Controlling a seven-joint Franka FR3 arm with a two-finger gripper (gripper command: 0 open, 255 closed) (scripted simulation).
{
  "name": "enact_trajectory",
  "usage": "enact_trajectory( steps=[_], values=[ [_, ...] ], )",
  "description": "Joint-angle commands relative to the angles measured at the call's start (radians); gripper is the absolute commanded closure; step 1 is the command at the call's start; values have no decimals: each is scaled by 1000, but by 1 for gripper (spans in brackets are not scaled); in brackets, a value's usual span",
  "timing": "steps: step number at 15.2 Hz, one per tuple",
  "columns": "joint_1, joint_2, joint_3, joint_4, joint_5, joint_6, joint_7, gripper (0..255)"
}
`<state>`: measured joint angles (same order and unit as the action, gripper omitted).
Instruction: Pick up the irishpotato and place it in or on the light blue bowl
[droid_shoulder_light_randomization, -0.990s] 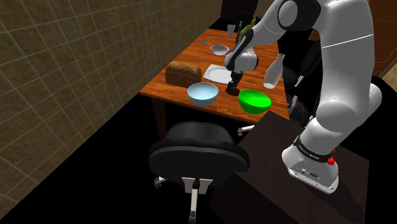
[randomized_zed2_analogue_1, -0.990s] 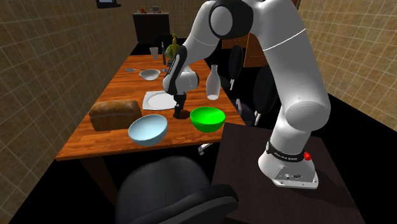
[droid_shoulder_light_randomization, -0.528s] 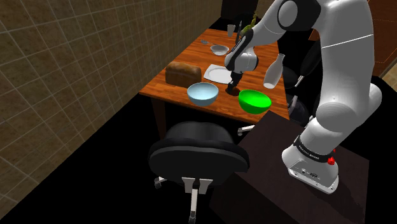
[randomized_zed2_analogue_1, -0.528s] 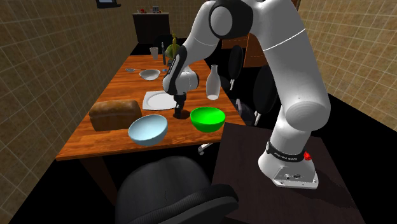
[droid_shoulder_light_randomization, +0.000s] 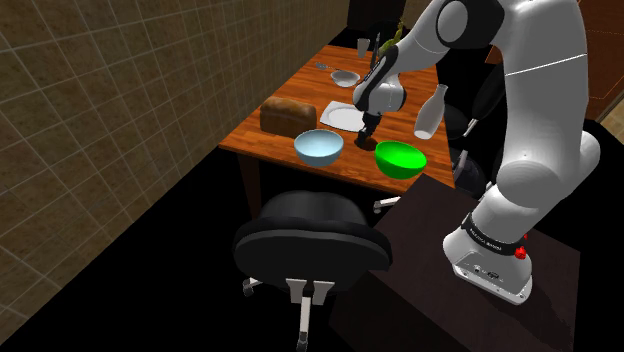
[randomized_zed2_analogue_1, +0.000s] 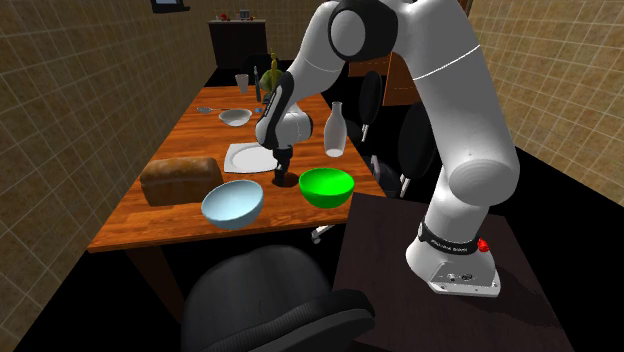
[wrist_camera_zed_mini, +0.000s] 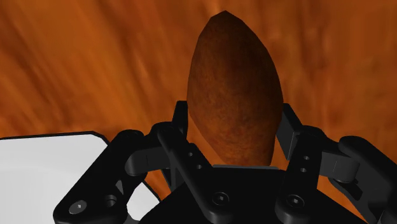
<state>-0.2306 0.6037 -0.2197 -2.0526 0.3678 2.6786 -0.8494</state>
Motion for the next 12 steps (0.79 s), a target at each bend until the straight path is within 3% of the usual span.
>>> enact_trajectory(
  steps=[1, 12],
  values=[
    [0, 0, 0, -1, 0, 1, 0, 255],
    [40, -128, -54, -29, -59, -99, 46, 255]
  ],
)
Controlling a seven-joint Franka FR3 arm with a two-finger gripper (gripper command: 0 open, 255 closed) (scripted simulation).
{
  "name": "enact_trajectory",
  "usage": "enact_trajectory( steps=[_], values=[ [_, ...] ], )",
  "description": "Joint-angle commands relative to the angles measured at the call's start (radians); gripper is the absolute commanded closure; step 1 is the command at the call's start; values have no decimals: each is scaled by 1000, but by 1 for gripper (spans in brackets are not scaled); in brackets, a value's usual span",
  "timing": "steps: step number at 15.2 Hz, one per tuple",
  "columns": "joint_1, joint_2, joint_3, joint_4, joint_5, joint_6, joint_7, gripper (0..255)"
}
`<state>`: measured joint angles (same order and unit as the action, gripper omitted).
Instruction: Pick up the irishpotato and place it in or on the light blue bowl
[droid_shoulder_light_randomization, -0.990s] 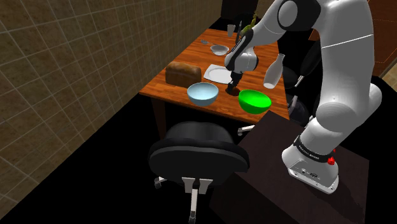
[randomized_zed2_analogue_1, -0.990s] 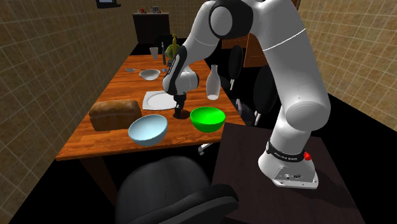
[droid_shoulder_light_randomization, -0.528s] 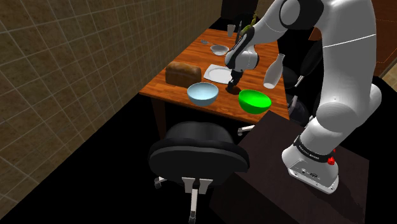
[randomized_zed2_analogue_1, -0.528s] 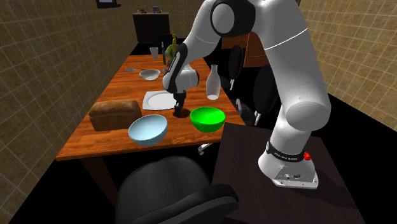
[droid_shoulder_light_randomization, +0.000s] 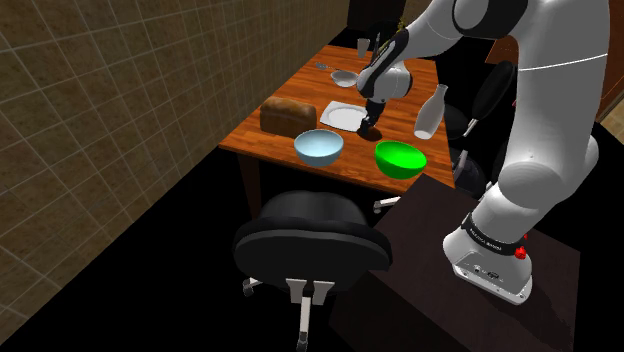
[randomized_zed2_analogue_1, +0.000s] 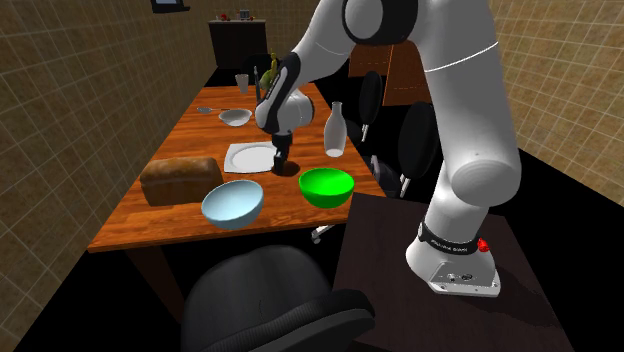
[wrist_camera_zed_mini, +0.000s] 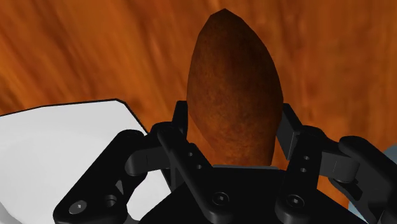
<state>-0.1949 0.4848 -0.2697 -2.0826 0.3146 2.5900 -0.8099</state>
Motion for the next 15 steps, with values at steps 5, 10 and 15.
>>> enact_trajectory(
  steps=[5, 10, 15],
  values=[
    [20, -63, -26, -3, -36, -59, 29, 255],
    [34, -115, -44, -1, -66, -109, 51, 255],
    [45, -164, -60, 6, -96, -162, 74, 255]
  ],
)
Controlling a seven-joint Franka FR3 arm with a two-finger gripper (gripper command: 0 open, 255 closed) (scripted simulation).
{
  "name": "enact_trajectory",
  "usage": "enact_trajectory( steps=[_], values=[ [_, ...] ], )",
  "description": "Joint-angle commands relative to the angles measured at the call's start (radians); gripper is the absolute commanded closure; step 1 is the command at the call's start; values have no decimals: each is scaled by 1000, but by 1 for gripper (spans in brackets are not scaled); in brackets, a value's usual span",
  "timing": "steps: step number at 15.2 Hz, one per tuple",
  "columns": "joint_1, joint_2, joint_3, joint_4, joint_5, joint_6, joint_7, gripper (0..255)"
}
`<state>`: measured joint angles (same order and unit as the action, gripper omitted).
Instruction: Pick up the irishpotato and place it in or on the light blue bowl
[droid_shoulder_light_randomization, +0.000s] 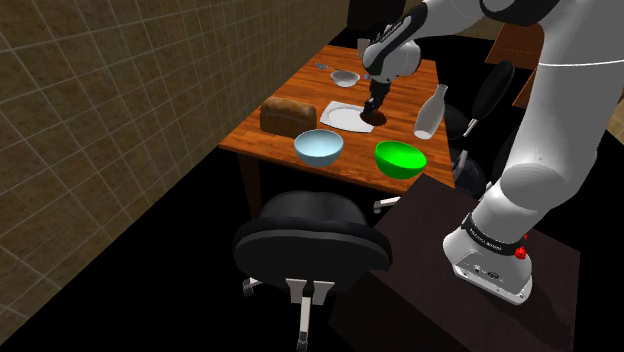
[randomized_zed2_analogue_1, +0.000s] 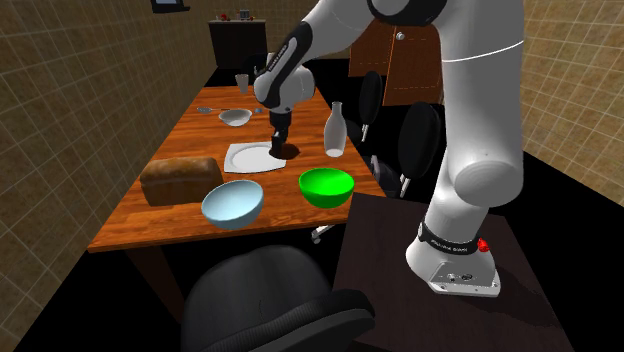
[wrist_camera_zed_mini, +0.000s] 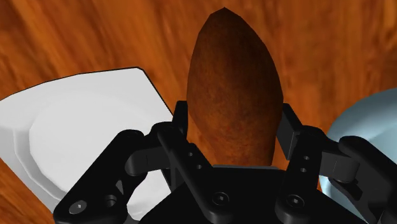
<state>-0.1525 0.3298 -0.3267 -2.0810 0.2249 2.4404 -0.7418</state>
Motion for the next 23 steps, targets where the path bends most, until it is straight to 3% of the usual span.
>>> enact_trajectory(
  steps=[1, 7, 15, 23],
  values=[
    [4, -18, -6, 6, -12, -24, 10, 255],
    [13, -67, -18, 22, -42, -84, 32, 255],
    [141, -75, 36, 14, -78, -70, 236, 255],
    [259, -31, 92, 81, -102, -85, 428, 255]
  ],
)
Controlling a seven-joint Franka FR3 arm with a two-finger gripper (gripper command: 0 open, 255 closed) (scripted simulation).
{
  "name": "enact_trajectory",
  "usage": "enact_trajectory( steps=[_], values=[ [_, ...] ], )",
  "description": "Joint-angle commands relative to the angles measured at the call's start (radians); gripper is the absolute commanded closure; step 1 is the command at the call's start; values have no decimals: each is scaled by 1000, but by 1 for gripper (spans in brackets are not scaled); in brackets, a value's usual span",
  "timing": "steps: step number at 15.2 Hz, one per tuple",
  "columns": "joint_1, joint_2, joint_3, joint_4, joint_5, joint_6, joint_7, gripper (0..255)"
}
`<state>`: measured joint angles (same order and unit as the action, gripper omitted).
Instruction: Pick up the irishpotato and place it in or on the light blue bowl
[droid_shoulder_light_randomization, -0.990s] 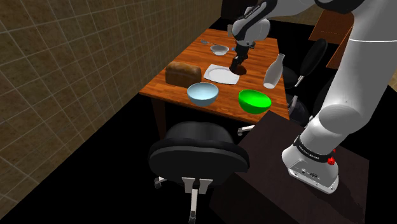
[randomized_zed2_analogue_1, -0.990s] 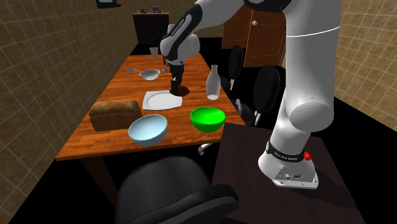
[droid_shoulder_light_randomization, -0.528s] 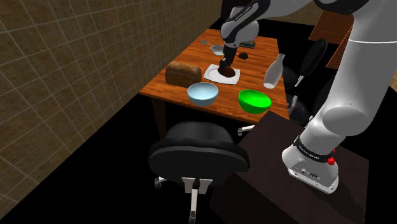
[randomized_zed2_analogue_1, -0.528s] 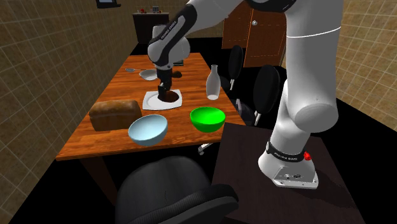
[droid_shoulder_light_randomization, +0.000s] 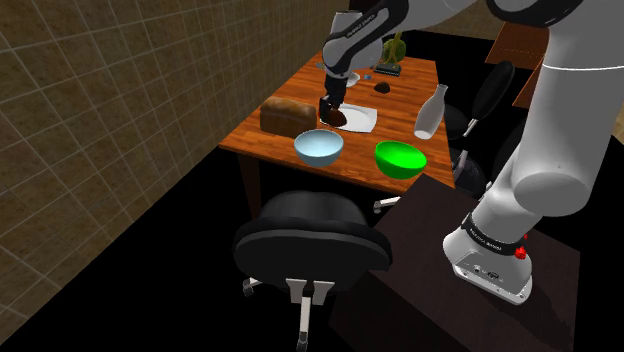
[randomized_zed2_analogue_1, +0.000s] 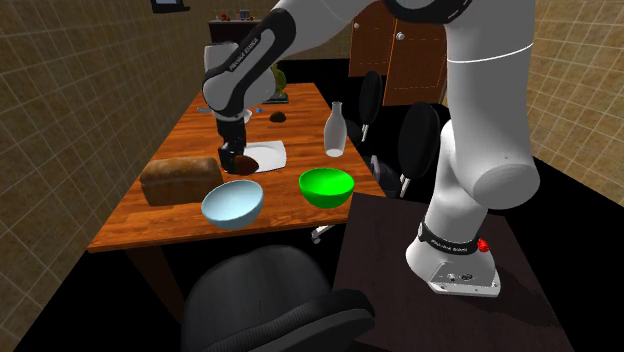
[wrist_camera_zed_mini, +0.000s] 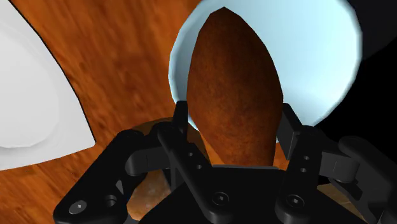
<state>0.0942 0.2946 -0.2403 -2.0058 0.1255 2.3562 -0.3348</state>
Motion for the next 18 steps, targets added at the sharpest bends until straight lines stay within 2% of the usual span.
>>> enact_trajectory(
  steps=[1, 2, 15, 18],
  values=[
    [26, 13, 12, 19, -5, -5, 44, 255],
    [42, 25, 20, 37, -8, -10, 71, 255],
    [27, 142, 42, 10, 36, 131, 40, 255],
    [27, 142, 42, 10, 36, 131, 40, 255]
  ],
)
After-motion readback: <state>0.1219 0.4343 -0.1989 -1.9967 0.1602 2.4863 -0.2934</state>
